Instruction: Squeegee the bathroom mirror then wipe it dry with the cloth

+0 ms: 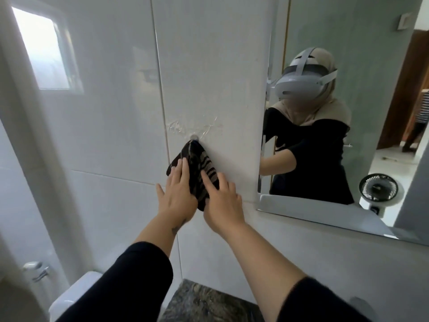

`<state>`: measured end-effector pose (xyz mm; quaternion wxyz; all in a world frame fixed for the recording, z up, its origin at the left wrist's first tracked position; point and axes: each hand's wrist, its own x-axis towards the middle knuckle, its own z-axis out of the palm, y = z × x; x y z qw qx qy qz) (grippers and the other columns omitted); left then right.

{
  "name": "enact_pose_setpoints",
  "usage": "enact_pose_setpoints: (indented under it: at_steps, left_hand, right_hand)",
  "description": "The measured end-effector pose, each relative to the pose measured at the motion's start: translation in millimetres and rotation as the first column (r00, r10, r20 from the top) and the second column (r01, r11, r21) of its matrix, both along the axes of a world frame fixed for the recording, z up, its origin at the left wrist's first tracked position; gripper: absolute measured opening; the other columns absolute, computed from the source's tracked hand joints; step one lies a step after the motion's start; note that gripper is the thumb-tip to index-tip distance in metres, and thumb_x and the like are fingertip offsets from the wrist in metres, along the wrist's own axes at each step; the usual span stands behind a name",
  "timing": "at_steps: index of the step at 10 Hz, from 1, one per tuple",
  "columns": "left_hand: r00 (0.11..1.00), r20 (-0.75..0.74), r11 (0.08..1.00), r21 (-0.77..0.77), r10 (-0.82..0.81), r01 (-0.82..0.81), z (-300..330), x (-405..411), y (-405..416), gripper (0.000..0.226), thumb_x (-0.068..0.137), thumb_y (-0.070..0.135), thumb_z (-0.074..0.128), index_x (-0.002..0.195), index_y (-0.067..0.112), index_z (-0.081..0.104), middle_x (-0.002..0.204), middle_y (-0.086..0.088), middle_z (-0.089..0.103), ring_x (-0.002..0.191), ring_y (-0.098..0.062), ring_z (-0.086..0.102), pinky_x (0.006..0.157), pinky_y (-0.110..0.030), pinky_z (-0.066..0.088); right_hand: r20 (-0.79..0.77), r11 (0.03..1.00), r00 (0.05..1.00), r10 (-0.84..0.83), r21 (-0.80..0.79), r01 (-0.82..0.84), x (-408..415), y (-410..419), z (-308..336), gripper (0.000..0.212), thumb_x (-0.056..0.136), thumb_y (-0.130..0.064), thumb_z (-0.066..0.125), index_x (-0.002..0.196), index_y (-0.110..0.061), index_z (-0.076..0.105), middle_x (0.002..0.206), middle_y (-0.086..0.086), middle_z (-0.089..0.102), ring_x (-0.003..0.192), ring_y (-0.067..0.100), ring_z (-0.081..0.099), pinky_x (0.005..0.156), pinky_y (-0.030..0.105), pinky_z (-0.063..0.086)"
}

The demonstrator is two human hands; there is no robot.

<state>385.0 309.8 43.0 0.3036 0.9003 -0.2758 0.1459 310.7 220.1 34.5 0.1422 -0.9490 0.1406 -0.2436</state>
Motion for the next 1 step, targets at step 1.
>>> enact_pose_setpoints:
  at_steps: [1]
  left_hand:
    - [1.000, 0.008, 0.998, 0.062, 0.006, -0.007, -33.0, -35.1, 6.4, 0.081, 0.088, 0.011, 0.042, 0.150, 0.026, -0.009, 0.157, 0.005, -0.020, 0.145, -0.019, -0.011, 0.116, -0.056, 0.002]
  right_hand:
    - [-0.029, 0.993, 0.999, 0.016, 0.120, -0.012, -52.4, 14.4, -26.4, 0.063, 0.097, -0.017, 0.041, 0.151, -0.036, 0.014, 0.160, 0.001, 0.002, 0.143, 0.024, 0.007, 0.113, 0.039, 0.021]
